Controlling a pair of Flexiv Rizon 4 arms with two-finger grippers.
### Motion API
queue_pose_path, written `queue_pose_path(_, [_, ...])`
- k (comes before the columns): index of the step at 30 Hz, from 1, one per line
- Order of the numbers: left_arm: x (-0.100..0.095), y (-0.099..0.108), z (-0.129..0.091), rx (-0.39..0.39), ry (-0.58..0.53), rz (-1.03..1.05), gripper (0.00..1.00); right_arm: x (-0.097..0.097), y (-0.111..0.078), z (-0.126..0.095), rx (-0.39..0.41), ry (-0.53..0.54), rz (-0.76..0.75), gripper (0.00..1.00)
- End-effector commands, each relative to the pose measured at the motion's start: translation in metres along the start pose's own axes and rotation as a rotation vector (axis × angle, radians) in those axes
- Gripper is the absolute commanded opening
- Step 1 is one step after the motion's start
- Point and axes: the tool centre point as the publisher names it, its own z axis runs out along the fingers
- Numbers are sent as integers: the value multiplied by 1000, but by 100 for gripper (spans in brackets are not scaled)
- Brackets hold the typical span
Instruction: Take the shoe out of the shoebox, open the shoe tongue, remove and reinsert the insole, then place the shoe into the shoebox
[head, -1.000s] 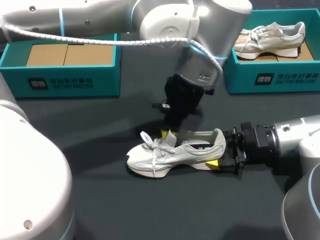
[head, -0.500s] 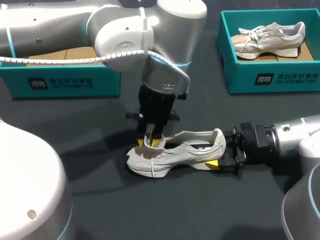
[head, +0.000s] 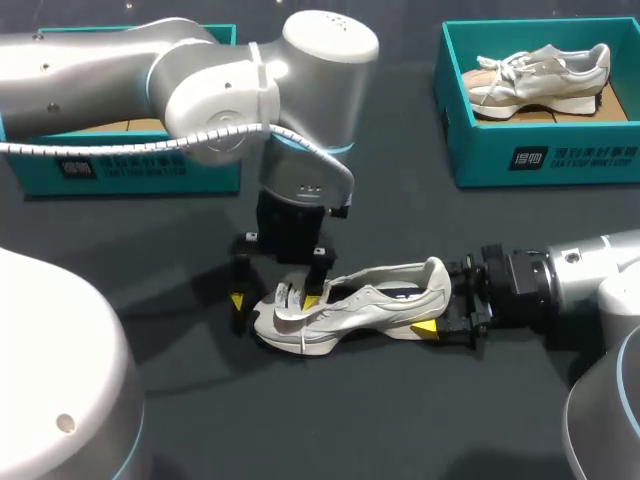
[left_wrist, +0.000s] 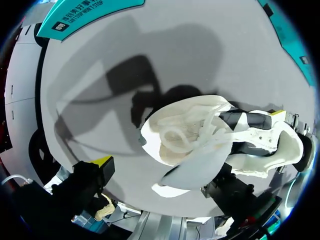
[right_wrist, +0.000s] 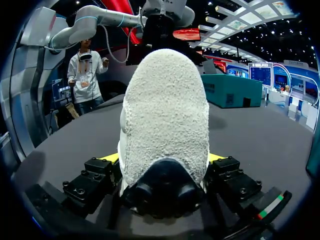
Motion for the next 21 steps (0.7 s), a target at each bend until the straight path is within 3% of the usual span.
queue_pose_path(1, [-5,-1,8,4,-11,-9,100,-1,-2,0,4,-1,1,0])
queue_pose_path(7, [-13,-6,12,7,-21,-35,100,-1,-2,0,4,-1,1,0])
queue_pose_path(10, [-15,-6,3,25,3,-41,100,-1,-2,0,4,-1,1,0])
queue_pose_path(15, [-15,-4,-35,81,92,8,99,-1,-2,0,4,-1,1,0])
queue_pose_path(21, [-6,0,-96,172,227,161,96,-1,-2,0,4,-1,1,0])
